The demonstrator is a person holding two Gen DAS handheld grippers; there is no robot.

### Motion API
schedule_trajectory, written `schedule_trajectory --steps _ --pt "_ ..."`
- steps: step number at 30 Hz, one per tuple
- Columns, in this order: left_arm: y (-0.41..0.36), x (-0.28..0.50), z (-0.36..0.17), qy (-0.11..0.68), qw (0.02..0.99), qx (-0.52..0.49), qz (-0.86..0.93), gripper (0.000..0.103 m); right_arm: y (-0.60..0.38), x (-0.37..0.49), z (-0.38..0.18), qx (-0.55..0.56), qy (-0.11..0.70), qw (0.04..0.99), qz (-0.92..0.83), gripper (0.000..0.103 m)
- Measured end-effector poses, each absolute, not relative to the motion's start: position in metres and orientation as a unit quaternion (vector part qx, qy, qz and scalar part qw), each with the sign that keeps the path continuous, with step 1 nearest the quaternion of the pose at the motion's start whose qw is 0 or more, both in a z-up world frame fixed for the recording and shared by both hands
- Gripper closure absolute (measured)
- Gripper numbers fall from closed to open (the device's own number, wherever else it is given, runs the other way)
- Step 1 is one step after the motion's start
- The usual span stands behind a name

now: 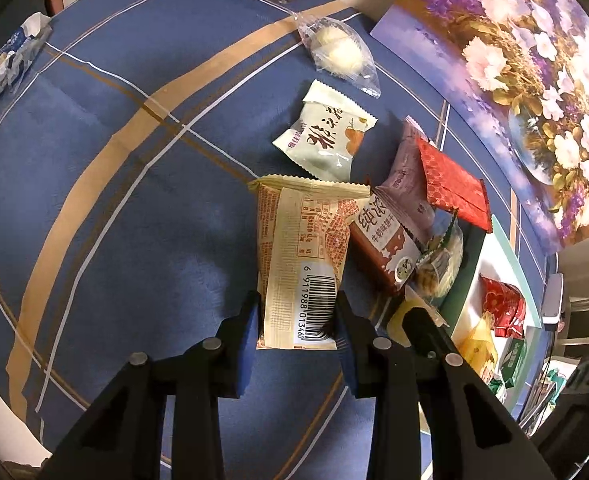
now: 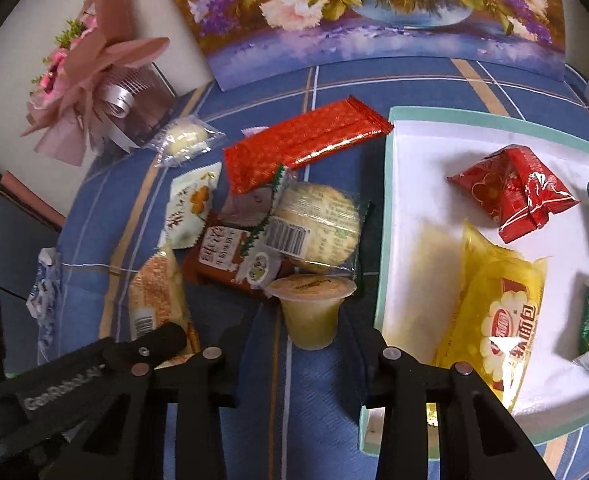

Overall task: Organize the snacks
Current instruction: 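Close right gripper on yellow pudding cup while left gripper holds tan cracker pack, then carry tan pack with left gripper into tray while right gripper carries pudding cup there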

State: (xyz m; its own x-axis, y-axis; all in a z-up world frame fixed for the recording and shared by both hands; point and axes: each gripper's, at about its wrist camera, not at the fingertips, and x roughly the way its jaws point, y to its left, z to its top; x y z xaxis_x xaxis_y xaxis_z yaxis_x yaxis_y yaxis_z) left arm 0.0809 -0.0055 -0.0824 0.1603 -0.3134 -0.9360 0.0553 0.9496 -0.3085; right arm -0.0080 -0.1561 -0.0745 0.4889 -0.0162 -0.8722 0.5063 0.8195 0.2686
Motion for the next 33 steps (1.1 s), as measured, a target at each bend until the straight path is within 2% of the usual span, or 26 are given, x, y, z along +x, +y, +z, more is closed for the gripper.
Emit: schedule_trajectory --steps 2,23,33 --pt "-0.006 0.082 -0.083 0.637 0.754 -0.103 -0.122 0.066 -0.157 -0.006 -0.075 0.253 0.479 0.825 -0.161 0.066" --pt "-0.004 0.088 -0.088 0.645 0.750 -0.097 -0.106 0.066 -0.153 0.010 -0.089 0.221 0.489 0.827 -0.168 0.066" --pt "-0.005 0.081 -0.071 0.623 0.764 -0.110 -0.125 0.066 -0.161 0.000 -0.076 0.248 0.470 0.832 -0.161 0.066"
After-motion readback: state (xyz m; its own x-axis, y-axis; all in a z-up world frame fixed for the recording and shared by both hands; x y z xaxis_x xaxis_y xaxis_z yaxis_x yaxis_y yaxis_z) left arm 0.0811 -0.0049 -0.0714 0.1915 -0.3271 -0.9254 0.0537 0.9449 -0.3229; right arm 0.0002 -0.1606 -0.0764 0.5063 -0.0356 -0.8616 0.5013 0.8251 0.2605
